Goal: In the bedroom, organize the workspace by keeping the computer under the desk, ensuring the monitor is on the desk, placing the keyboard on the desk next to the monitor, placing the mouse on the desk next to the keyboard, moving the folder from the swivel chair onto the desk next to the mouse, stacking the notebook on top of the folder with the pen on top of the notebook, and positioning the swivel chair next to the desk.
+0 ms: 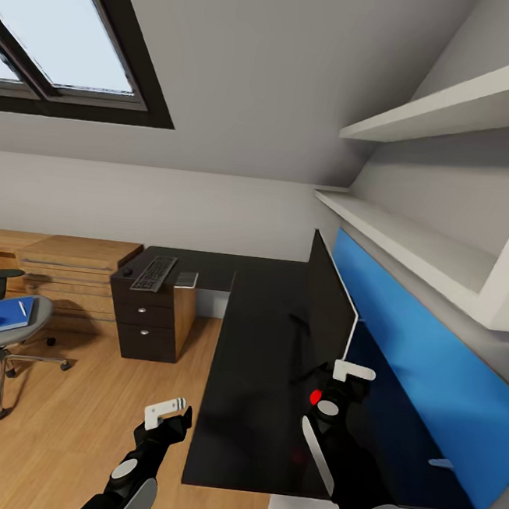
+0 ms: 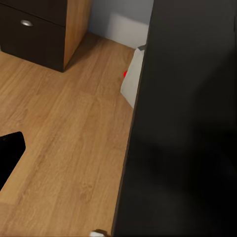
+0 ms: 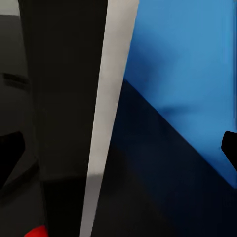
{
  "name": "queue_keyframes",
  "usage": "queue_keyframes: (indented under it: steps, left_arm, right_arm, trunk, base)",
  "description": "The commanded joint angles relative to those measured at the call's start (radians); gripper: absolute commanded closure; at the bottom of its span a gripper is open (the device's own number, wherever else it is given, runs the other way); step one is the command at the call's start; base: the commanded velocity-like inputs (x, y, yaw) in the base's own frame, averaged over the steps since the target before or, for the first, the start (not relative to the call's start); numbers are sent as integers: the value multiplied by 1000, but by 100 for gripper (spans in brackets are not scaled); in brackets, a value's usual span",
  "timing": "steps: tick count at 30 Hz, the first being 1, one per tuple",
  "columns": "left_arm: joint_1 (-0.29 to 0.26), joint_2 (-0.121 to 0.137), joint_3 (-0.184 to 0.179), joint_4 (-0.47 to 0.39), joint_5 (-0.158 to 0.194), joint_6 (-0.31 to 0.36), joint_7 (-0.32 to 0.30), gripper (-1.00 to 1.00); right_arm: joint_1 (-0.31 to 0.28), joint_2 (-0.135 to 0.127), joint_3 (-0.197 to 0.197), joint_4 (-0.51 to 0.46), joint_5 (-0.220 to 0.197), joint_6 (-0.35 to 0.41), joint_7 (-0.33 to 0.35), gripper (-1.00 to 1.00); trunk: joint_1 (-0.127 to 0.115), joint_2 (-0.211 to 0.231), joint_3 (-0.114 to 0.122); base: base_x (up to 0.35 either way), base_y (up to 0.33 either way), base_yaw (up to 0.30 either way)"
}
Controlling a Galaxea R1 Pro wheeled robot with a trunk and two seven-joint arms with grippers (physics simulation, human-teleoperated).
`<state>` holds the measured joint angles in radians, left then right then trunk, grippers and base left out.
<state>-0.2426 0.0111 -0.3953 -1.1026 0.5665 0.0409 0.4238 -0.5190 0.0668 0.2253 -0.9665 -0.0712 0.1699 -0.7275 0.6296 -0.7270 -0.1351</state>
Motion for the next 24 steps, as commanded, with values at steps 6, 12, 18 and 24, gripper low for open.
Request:
queue_keyframes:
  steps: [6,12,18,24]
  left_arm:
    - [-1,1,-4,-1,5,4,8,-100]
    - [-1,0,-4,0,6,4,7,-100]
    - [-1,0,-4,0,6,4,7,-100]
    - [-1,0,-4,1,7,4,7,-100]
  right_arm:
    - [-1,-1,3,-1,-4,6,-7,-100]
    - [-1,-1,3,-1,-4,6,-6,-100]
    - [-1,-1,3,-1,-4,6,-6,-100]
    - [-1,-1,3,-1,-4,6,-6,-100]
  trunk:
    - [0,-1,-2]
    - [0,-1,-2]
    - [0,-1,-2]
    - [0,-1,-2]
  base:
    - [0,-56,0]
    - [0,-5,0]
    - [0,0,0]
    - [0,0,0]
